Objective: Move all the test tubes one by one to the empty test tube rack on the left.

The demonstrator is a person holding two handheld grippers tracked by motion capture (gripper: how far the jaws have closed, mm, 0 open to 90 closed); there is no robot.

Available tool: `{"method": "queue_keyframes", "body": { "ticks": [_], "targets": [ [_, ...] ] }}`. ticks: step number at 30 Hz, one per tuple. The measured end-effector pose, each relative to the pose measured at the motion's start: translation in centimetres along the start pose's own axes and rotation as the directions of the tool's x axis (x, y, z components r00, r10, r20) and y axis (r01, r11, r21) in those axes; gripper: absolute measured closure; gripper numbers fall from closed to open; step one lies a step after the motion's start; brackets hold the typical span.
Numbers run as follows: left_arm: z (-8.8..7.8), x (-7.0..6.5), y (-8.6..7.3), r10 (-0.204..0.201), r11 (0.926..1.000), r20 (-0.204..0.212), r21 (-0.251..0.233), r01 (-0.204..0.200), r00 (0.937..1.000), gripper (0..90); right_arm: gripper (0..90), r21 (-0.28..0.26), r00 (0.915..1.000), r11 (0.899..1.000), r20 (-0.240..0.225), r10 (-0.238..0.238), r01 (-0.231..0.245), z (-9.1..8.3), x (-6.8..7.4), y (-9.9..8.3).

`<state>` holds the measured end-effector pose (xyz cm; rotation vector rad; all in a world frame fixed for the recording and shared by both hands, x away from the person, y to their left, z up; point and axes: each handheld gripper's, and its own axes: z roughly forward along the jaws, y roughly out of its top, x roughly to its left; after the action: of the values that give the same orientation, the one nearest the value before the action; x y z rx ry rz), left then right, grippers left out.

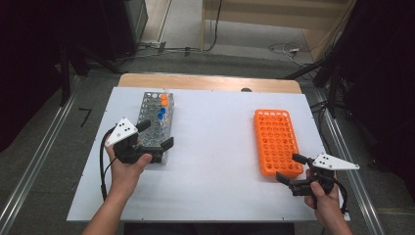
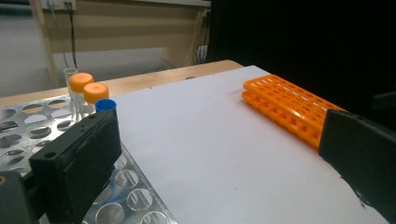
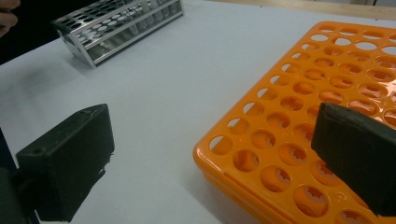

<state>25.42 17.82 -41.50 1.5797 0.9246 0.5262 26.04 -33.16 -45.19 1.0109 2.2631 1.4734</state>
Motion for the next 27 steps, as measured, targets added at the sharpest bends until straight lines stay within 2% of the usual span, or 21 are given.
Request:
{"method": "queue_keyframes", "body": {
  "ticks": [5,12,15,22,27],
  "targets": [
    [-1.1,-0.6,-0.5,0.015,0.9999,0.015,0.004,-0.015,0.9998,0.0,0.0,-0.002,1.0000,1.000,0.002,0.001,-0.001,-0.1,0.0,0.0],
    [-2.4,-0.9,-1.6,0.012,0.9999,0.027,0.002,-0.012,0.9996,0.0,0.0,-0.007,0.9999,1.000,0.011,0.004,-0.004,-0.2,-0.3,-0.1],
    [-2.9,-0.8,-2.3,0.029,0.9994,0.017,0.019,-0.029,0.9994,0.0,0.0,-0.007,0.9999,1.000,0.015,0.008,-0.008,-0.3,-0.5,-0.2],
    [-4.3,-0.2,-3.6,0.013,0.9997,0.007,0.019,-0.014,0.9999,0.0,0.0,-0.017,0.9996,1.000,0.027,0.012,-0.011,-0.6,-1.0,-0.3],
    [-5.3,0.2,-4.6,0.026,0.9992,-0.014,0.031,-0.026,0.9996,0.0,0.0,-0.020,0.9991,1.000,0.039,0.016,-0.015,-0.8,-1.4,-0.6]
  ]
}}
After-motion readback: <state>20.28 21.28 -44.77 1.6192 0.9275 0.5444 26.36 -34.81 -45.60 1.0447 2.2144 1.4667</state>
